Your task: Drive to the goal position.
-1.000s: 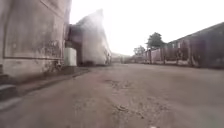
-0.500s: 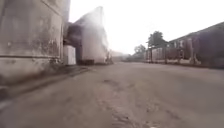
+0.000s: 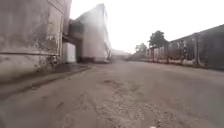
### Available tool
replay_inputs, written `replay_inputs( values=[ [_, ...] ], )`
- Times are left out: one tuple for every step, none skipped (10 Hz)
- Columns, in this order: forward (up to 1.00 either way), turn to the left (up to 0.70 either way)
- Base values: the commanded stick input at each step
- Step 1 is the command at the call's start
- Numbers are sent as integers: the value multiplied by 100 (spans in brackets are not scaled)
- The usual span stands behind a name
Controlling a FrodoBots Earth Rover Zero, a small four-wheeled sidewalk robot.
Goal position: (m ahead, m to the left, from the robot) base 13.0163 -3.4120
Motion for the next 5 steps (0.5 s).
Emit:
replay_inputs(
  values=[
    [50,0],
    [50,0],
    [50,0],
    [50,0],
    [50,0]
  ],
)
